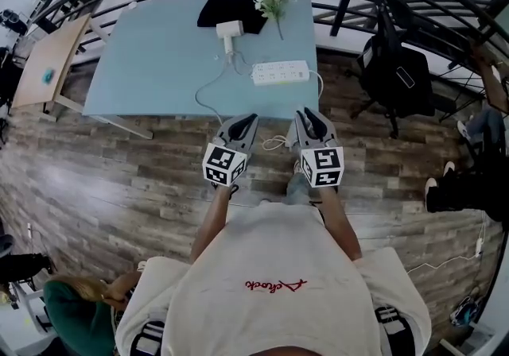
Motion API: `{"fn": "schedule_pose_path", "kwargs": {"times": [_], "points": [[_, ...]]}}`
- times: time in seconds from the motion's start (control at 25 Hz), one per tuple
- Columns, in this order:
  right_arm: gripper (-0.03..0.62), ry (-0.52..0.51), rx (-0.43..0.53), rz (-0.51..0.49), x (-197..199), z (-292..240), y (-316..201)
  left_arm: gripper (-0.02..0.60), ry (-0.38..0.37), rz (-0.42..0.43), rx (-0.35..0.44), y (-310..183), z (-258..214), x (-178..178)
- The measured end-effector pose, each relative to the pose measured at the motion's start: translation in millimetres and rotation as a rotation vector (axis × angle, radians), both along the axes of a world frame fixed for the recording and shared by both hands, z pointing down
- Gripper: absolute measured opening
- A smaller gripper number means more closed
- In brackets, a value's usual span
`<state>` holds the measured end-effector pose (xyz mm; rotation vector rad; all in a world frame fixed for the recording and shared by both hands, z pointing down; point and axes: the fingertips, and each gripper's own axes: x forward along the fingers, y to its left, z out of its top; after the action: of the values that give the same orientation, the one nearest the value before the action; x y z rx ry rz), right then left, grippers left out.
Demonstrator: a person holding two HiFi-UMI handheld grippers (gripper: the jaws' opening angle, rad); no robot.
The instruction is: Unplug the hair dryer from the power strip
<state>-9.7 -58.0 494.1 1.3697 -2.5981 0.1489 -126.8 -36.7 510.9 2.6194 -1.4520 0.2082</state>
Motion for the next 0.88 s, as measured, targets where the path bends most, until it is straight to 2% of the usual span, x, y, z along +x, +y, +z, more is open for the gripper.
{"fn": "schedule_pose_path", "kwargs": {"times": [0.48,0.88], "points": [[0.086,0.008,0.009,0.02,13.4,-1.2,73.5,0.009,0.013,0.031,0.017,64.2,-3.6,18.3],[0.086,0.005,0.024,0.025,25.9,-9.9,100.5,0.009,0.015,0.044,0.028,88.9,-10.0,33.5]]}}
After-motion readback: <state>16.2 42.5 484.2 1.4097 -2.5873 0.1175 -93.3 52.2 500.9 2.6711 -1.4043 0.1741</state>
